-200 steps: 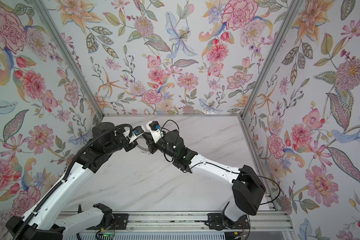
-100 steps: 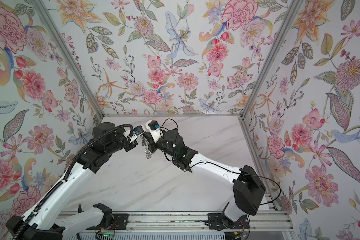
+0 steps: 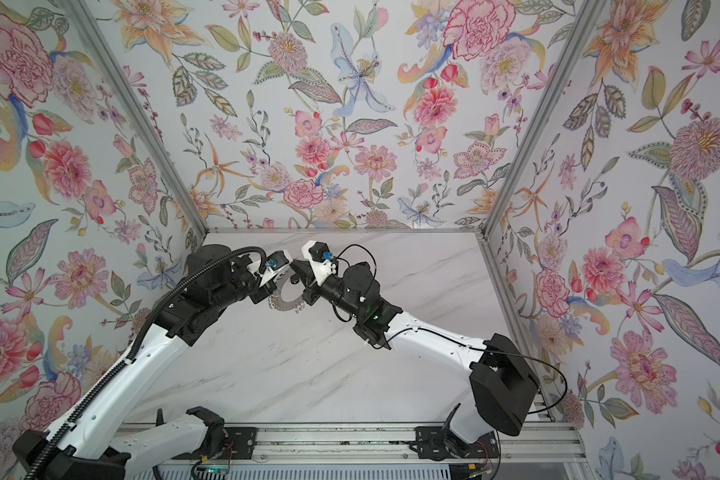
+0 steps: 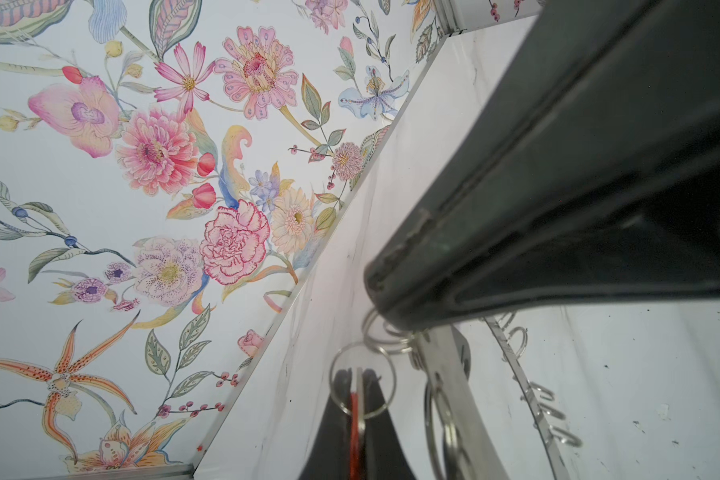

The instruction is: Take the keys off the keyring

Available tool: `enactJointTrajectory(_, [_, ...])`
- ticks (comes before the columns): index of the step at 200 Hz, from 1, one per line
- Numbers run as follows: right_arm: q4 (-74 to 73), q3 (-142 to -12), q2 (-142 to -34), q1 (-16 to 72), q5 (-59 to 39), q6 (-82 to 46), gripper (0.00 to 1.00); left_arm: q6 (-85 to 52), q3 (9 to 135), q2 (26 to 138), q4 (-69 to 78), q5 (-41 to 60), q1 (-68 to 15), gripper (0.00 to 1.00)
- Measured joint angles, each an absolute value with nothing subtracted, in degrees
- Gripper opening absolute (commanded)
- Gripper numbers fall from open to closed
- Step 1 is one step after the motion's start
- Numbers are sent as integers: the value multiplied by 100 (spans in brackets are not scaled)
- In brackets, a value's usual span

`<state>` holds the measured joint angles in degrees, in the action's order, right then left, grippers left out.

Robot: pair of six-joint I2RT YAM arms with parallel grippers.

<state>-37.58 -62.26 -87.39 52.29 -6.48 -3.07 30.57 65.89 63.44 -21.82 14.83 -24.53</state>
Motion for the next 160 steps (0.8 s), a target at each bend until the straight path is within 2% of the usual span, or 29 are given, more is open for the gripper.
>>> enactJointTrajectory(106, [-4609, -5986, -8742, 5190, -904, -631, 0, 2908, 6589, 6344, -2075, 1802, -2453, 0])
enactJointTrajectory(121, [-4674, -5951, -8742, 5186, -932, -639, 19, 2908, 6589, 6340, -2053, 1798, -2453, 0])
enactJointTrajectory(127, [-4746, -5911, -8742, 5186, -950, -644, 23, 2908, 6589, 6337, -2049, 1774, -2453, 0])
enactJointTrajectory(160, [-5024, -5739, -8742, 5164, -967, -650, 28, 2943, 6593, 6337, -2193, 1581, -2447, 0])
